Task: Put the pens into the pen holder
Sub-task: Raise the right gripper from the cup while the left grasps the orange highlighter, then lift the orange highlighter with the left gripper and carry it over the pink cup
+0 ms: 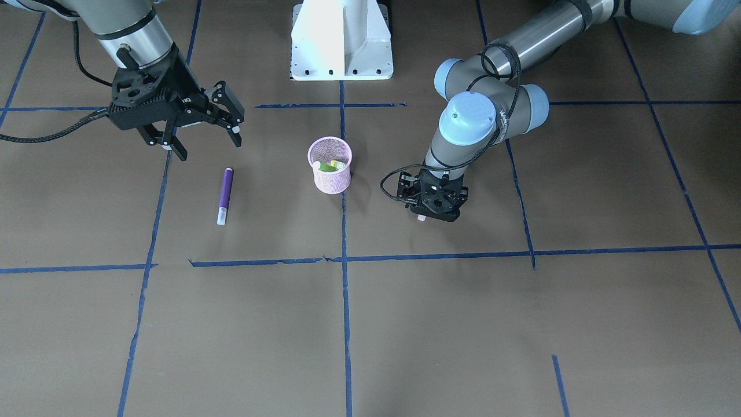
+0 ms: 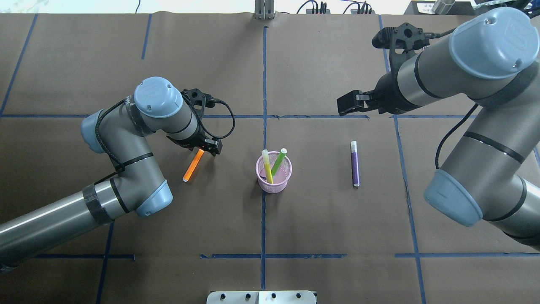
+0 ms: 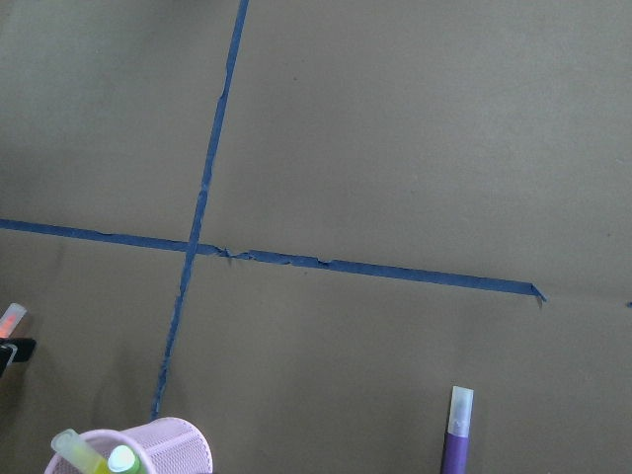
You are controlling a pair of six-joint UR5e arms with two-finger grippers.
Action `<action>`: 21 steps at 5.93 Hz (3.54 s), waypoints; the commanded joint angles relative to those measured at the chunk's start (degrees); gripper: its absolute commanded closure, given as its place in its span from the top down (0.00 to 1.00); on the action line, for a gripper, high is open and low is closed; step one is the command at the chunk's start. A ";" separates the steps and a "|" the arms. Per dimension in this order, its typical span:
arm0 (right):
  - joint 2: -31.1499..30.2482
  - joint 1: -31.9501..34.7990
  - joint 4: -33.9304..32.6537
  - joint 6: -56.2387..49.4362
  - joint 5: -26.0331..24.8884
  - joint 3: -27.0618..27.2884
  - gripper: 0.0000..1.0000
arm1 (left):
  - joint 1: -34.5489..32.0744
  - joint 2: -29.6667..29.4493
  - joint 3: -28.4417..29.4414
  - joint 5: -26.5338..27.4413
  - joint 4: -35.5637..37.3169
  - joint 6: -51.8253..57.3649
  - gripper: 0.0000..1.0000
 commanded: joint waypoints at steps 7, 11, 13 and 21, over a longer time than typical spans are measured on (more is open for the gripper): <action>0.01 0.14 0.00 0.00 0.29 0.38 1.00 | -0.35 0.05 -1.39 -0.15 0.79 -0.70 0.00; -0.25 0.41 -6.83 -0.09 3.01 -0.23 1.00 | -4.04 3.13 -20.98 4.12 -4.43 0.00 0.00; -0.34 0.50 -6.94 0.00 2.93 -0.68 1.00 | -4.13 3.48 -22.75 5.82 -13.93 -0.88 0.00; -1.13 0.41 -8.53 0.09 4.25 -1.64 1.00 | 12.65 4.19 -5.10 31.57 -64.86 -3.60 0.00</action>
